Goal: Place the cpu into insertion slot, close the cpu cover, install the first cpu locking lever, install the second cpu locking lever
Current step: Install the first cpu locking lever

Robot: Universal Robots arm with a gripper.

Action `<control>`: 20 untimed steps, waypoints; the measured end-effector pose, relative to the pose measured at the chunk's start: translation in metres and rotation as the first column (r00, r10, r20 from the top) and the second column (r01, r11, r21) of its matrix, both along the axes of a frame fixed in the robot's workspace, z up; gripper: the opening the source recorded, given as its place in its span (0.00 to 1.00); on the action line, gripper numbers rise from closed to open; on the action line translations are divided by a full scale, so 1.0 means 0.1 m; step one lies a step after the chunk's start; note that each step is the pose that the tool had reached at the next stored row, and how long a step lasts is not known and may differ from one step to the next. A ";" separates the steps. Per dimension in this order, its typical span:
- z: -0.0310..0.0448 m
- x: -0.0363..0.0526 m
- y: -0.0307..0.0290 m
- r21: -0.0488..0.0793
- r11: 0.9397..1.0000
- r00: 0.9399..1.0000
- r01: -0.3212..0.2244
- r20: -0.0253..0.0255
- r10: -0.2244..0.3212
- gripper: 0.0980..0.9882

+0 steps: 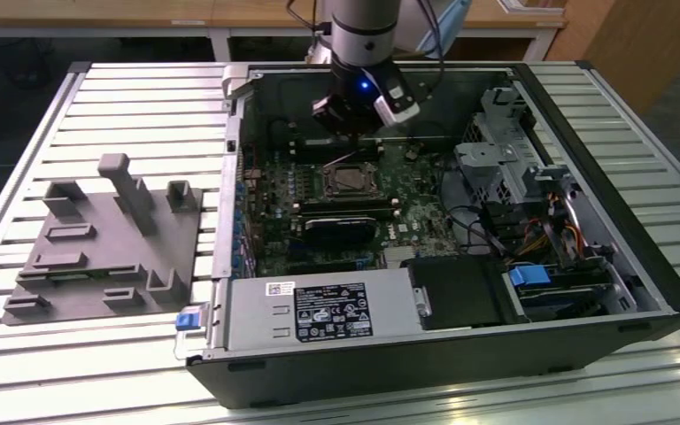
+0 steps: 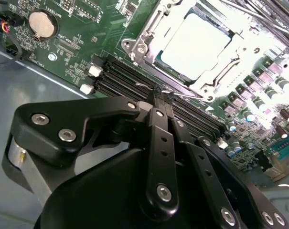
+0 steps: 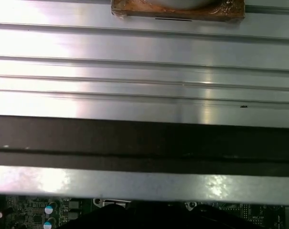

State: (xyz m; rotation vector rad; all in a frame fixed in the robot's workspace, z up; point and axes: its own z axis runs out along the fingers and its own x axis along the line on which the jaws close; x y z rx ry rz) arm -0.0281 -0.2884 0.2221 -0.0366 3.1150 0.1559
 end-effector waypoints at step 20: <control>-0.155 0.085 0.000 0.000 1.000 1.000 0.002 0.000 -0.002 0.01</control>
